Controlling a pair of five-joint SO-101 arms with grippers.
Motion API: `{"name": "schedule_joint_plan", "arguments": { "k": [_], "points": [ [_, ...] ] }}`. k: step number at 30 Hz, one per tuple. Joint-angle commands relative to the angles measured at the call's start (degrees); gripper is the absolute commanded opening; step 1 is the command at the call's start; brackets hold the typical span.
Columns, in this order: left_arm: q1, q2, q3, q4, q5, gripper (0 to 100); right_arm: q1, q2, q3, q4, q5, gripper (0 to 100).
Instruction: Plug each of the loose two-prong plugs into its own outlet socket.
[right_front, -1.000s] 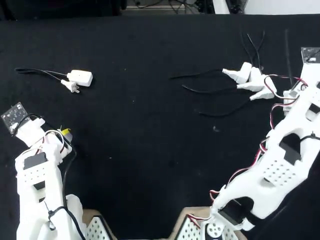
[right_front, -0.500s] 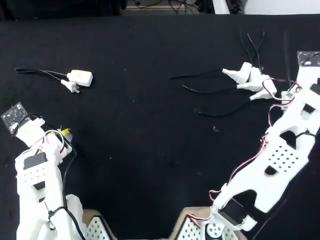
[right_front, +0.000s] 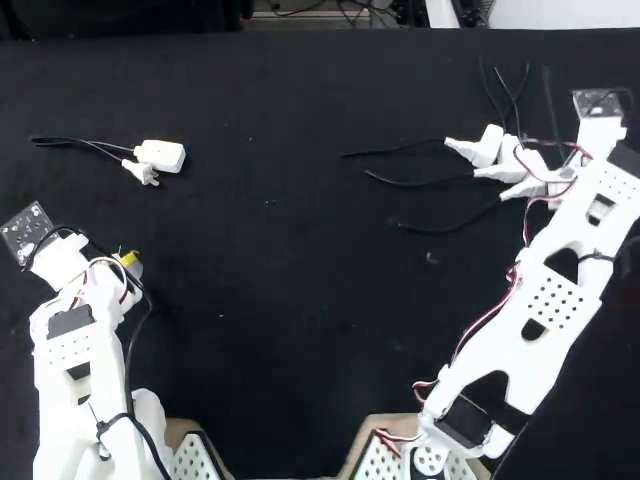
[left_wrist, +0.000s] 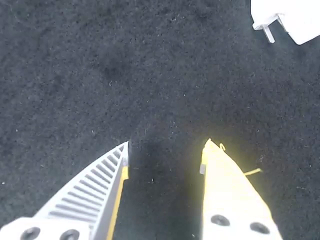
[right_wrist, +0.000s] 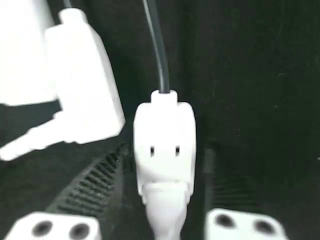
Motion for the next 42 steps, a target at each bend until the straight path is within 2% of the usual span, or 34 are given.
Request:
{"name": "schedule_joint_plan", "arguments": {
  "k": [1,15,26,30,35,38,42],
  "points": [
    [0.0,-1.3,-2.0,-1.0,0.0,24,-1.4,-1.5,-9.7,5.2,-2.5,26.5],
    [0.0,-1.3,-2.0,-1.1,0.0,24,-4.9,-1.5,-36.3,24.8,-2.9,26.5],
    [0.0,-1.3,-2.0,-1.1,0.0,24,-7.0,-14.9,-34.1,25.8,-9.8,26.5],
    [0.0,-1.3,-2.0,-1.1,0.0,24,-7.3,-23.1,-26.9,25.8,-12.8,26.5],
    [0.0,-1.3,-2.0,-1.1,0.0,24,-10.8,-40.2,-5.7,25.8,-12.8,26.5],
    [0.0,-1.3,-2.0,-1.1,0.0,24,-16.3,-51.1,7.7,25.6,-13.3,26.6],
    [0.0,-1.5,-2.0,-0.9,-0.1,24,-29.4,-61.7,25.5,23.7,-14.9,26.6]
  ]
}}
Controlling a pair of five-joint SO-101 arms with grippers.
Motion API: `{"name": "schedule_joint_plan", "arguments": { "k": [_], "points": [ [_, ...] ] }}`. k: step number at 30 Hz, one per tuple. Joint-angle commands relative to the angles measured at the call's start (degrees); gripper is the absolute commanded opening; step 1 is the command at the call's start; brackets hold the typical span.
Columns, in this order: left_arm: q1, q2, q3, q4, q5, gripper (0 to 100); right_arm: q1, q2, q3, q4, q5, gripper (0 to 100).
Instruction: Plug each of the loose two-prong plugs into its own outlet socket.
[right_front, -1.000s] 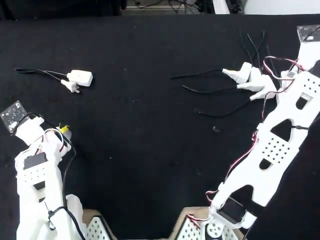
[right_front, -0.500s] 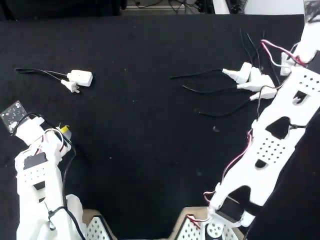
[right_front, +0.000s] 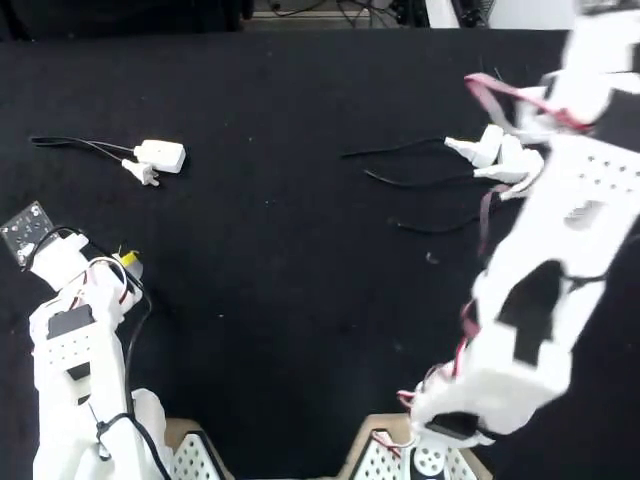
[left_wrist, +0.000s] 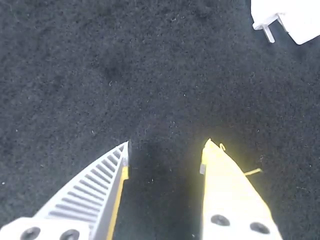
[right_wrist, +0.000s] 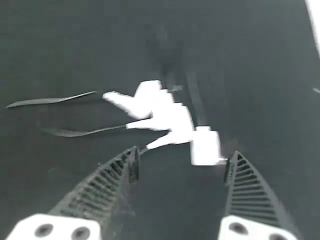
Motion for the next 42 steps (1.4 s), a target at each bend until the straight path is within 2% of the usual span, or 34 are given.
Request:
{"name": "schedule_joint_plan", "arguments": {
  "k": [1,7,16,23,32,34,38,42],
  "points": [
    [0.0,-1.5,-2.0,-0.9,-0.1,24,-12.9,-11.6,16.7,-1.8,-3.5,26.7],
    [0.0,-1.4,-2.0,-0.9,-0.1,24,-26.2,-21.8,41.1,-15.1,-9.2,26.6],
    [0.0,-1.5,-2.0,-0.9,-0.1,24,-39.8,-27.2,72.8,-39.6,-9.6,26.6],
    [0.0,-1.3,-2.2,-1.1,-2.4,24,-44.8,-27.1,86.6,-54.9,-9.6,26.6],
    [-0.1,-1.3,-4.4,-0.4,-5.4,24,-45.4,-27.1,103.3,-76.2,-9.7,26.6],
    [-0.1,-1.3,-6.8,1.9,-5.6,24,-45.5,-27.1,105.2,-79.2,-9.7,26.6],
    [0.0,-1.2,-17.5,14.0,-5.7,24,-46.8,-27.1,106.5,-81.5,-9.7,26.6],
    [0.0,-1.1,-27.9,21.5,-9.7,24,-49.5,-27.1,107.0,-81.5,-9.3,26.6]
  ]
}}
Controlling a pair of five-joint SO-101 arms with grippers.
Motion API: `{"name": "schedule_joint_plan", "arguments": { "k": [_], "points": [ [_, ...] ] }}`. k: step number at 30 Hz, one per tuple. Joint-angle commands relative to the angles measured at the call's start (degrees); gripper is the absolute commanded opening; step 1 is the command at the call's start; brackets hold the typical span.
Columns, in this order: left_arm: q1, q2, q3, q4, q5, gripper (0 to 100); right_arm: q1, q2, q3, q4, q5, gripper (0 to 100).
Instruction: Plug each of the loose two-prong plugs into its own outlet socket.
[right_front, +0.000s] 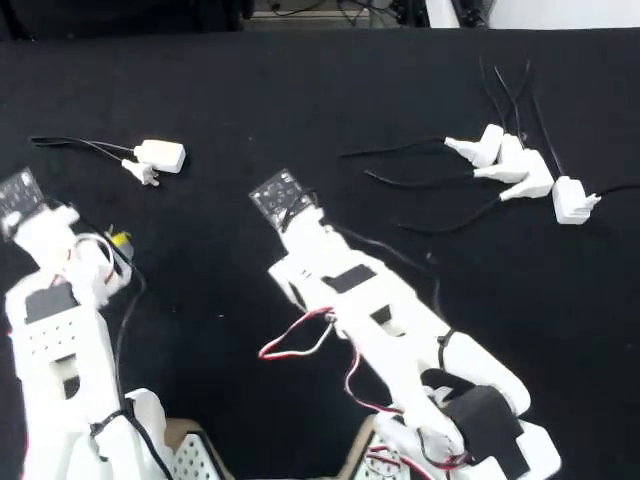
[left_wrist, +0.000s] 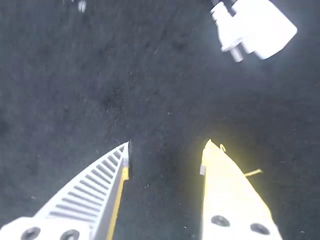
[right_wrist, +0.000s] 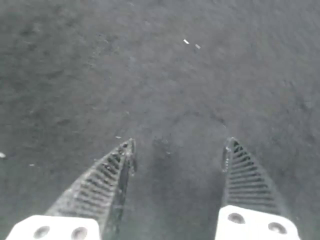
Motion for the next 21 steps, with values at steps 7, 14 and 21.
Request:
{"name": "schedule_joint_plan", "arguments": {
  "k": [7,14,21],
  "points": [
    [0.8,3.7,-20.9,7.6,-4.9,24,-2.5,-2.8,0.1,-1.7,0.1,26.6],
    [3.6,23.2,-32.0,7.7,-4.8,24,-2.5,-2.8,0.1,-1.7,0.2,26.6],
    [8.0,39.9,-45.1,7.8,-4.9,24,-2.5,-2.8,0.1,-1.8,0.3,26.6]
  ]
}}
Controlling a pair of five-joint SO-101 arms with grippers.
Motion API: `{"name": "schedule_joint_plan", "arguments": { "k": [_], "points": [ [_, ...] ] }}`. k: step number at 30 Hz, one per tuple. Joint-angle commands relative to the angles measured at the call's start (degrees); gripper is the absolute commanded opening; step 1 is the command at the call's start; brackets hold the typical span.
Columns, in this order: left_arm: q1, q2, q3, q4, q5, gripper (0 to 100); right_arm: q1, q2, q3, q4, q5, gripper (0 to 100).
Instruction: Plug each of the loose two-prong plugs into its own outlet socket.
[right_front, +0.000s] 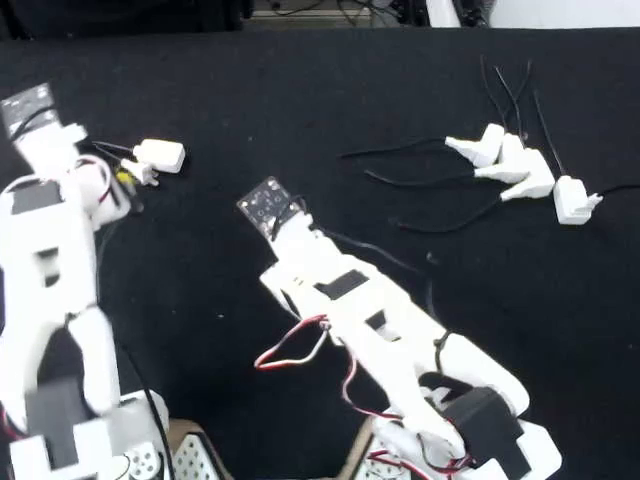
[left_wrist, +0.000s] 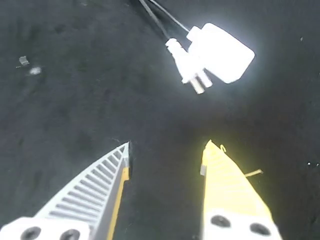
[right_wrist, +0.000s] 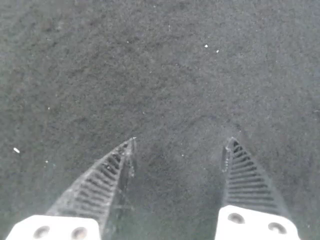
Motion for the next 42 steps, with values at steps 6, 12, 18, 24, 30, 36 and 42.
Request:
{"name": "schedule_joint_plan", "arguments": {
  "k": [6,12,18,24,30,36,42],
  "points": [
    [4.8,15.1,-19.7,0.4,-0.2,24,-0.6,-2.8,0.0,-1.2,0.3,26.6],
    [7.9,26.9,-31.6,0.4,0.1,24,-0.6,-2.8,-0.1,-1.2,0.3,26.6],
    [7.7,40.0,-44.3,0.4,10.7,24,-0.6,-2.8,-0.1,-1.2,0.3,26.6],
    [8.3,48.0,-53.9,6.0,20.3,24,-0.6,-2.8,-0.1,-1.2,0.3,26.6],
    [8.5,56.7,-64.1,7.2,22.2,24,-0.6,-2.8,-0.1,-1.2,0.3,26.6],
    [10.1,63.8,-73.2,10.4,22.2,24,-0.6,-2.8,-0.1,-1.2,0.3,26.6],
    [10.1,71.1,-80.4,10.8,22.2,24,-0.6,-2.8,-0.2,-1.2,0.3,26.6]
  ]
}}
